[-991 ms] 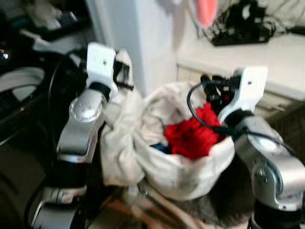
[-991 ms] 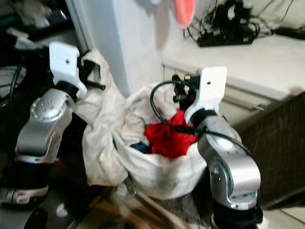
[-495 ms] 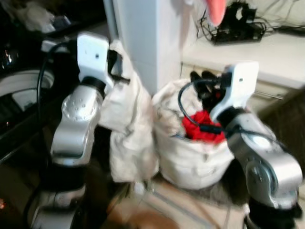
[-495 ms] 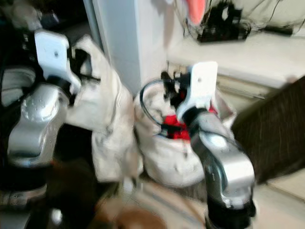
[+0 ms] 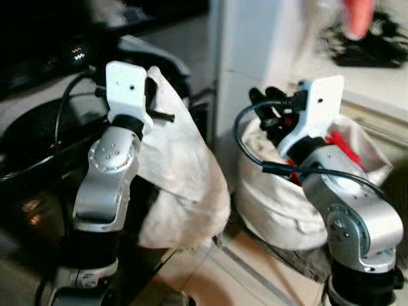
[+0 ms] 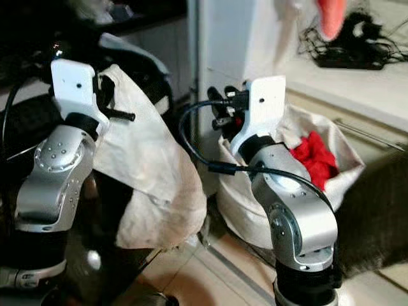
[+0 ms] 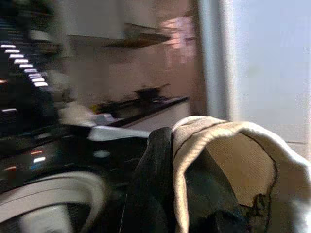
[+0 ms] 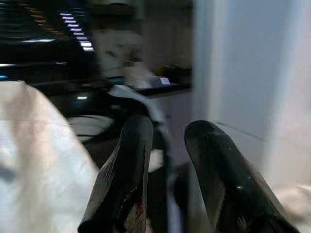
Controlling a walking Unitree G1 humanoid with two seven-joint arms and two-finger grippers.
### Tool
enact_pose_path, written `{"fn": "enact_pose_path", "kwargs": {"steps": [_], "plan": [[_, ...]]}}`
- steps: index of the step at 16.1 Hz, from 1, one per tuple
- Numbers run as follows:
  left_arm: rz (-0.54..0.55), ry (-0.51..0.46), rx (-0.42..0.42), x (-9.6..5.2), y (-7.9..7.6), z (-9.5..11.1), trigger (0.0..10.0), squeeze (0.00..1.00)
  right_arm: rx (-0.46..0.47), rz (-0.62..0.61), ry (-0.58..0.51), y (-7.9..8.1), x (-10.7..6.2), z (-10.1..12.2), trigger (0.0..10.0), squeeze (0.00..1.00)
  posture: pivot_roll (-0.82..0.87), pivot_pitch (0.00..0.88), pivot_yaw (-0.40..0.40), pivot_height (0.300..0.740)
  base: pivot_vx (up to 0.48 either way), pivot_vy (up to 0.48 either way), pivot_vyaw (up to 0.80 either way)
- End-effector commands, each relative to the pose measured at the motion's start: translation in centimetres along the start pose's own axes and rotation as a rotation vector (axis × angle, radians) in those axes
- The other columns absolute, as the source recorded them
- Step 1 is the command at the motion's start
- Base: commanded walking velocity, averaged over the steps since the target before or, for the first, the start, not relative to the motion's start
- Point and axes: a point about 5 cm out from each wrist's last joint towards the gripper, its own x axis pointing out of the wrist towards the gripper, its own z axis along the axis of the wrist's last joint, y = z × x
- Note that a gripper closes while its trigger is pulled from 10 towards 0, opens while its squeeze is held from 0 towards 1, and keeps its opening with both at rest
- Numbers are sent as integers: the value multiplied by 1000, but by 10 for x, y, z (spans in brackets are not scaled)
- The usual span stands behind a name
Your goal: Clothes washing
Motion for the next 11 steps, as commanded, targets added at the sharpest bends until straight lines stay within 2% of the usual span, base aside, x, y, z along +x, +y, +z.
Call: {"fn": "enact_pose_path", "kwargs": {"steps": [1, 6, 8, 11], "plan": [[16, -126, 15, 4, 0, 28, 10000, 0, -1, -2, -41, -3, 3, 9, 10000, 0, 5, 0, 36, 740, 0, 0, 800], [8, -93, 6, 3, -3, 24, 10000, 0, 9, -29, -38, -8, 2, 7, 10000, 0, 8, 0, 37, 740, 0, 0, 800], [-1, -90, 26, 2, -5, 21, 10000, 0, 12, -36, -37, -9, 1, 6, 10000, 0, 8, 0, 38, 740, 0, 0, 800], [26, -73, 38, 3, -4, 18, 10000, 0, 13, -31, -39, -8, 2, 7, 10000, 0, 6, 0, 37, 740, 0, -480, 800]]}}
